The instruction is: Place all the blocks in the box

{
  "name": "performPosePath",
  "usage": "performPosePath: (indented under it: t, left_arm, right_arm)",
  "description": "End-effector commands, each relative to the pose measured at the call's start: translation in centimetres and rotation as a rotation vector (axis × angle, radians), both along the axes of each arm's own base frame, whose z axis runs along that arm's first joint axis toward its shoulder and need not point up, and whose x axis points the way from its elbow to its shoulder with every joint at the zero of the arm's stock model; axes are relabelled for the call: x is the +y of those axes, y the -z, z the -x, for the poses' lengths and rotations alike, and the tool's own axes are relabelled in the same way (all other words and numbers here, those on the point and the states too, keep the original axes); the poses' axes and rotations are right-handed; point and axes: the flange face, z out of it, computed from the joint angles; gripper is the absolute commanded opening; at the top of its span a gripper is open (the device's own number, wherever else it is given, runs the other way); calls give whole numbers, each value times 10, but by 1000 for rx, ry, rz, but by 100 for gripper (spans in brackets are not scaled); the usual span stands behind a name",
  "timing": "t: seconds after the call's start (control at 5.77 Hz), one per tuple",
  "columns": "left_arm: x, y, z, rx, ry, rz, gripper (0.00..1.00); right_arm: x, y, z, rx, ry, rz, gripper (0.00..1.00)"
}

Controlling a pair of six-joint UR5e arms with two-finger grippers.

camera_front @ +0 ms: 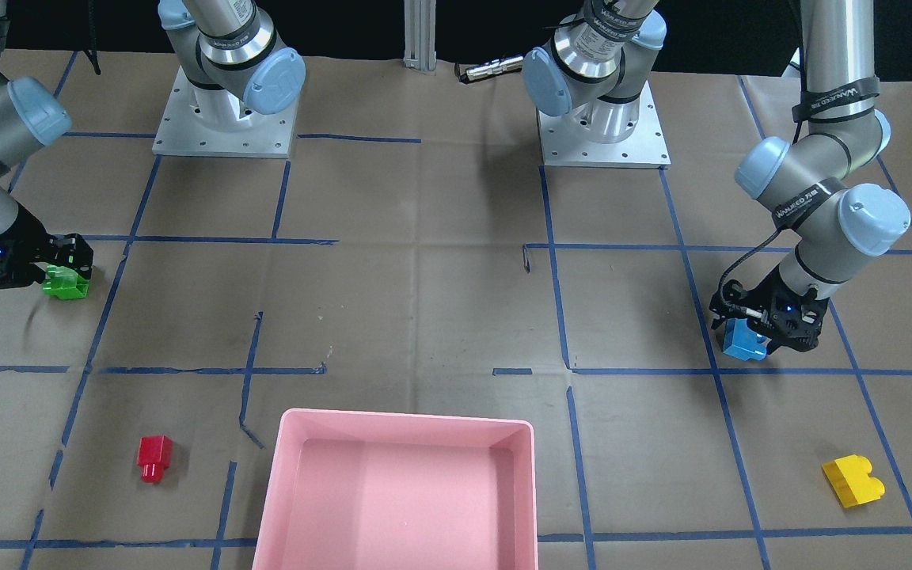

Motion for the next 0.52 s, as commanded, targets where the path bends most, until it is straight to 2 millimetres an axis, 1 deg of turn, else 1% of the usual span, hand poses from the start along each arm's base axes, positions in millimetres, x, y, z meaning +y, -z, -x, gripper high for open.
performPosePath:
  t: [0.0,0.17,0.35]
  left_arm:
    - [-1,-1,-1,-3,-1,1,64]
    - [0,-1,-1,-3,-1,-2,48]
    - [-3,-3,-3,-6,0,3,30]
  right_arm:
    - [1,0,-1,-6,3,3,25]
    - [-2,-10,0,4,-1,12,14]
    - [-11,-28,7,11,-4,21,11]
